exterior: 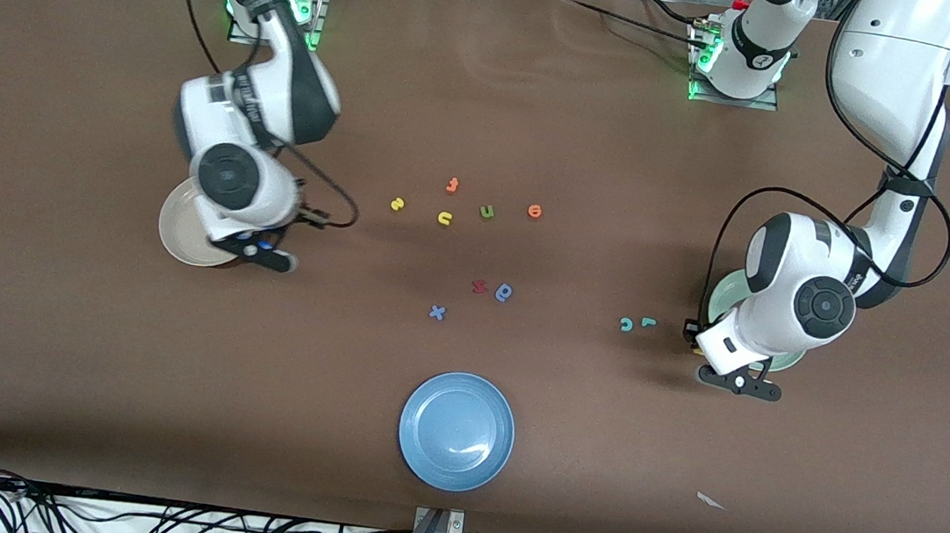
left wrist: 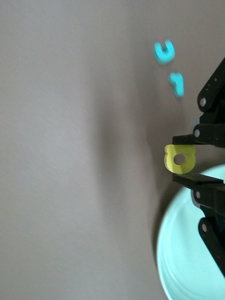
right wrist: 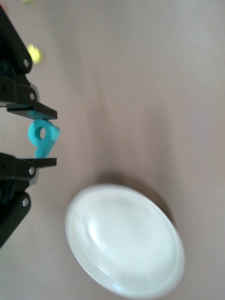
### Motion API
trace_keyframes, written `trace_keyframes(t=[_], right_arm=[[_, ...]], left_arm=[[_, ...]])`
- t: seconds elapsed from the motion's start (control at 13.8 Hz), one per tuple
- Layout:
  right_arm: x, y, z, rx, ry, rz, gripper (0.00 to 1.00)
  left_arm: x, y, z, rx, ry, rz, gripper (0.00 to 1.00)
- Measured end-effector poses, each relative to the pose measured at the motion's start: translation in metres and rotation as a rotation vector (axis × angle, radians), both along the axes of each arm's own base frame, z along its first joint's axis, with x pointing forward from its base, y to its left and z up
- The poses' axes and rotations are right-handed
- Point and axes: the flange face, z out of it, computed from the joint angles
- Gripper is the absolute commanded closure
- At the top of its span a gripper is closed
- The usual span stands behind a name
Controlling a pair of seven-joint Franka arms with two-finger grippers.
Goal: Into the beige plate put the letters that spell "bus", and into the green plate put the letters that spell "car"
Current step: 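Drop the b on the white plate while the left drops the a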
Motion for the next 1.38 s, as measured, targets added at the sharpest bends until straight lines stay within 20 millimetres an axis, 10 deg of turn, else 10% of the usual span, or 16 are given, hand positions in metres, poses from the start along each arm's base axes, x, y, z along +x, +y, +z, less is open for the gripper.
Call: trace_keyframes(t=[0.36,0.51,0.65,0.73,1.09,1.38], right_arm=[[0.028,-0.13,-0.046,0.039,0.055,0.135,0.8],[0.028,-0.161,-0.08,0.065,0.09,0.193,0.6],[0.026,-0.188,-0.106,0.083,0.118,0.212,0.05],[0.025,-0.194,-0.112,0.088,0.125,0.213,0.01],[0.039,-0.172,-0.085,0.109,0.068,0.226,0.01],[0.035,-0.069,-0.024,0.136,0.026,0.084,0.01]], left_arm=[[-0.04,0.041,-0.008,0.044,0.0,-0.032,0.76],[-0.047,0.064,-0.004,0.046,0.005,-0.05,0.73],[-0.055,0.087,-0.008,0.05,-0.003,-0.061,0.37],[-0.058,0.092,-0.011,0.05,-0.004,-0.061,0.06],[-0.057,0.084,-0.007,0.044,-0.023,-0.073,0.01],[-0.048,0.026,0.007,-0.056,-0.059,-0.032,0.02]])
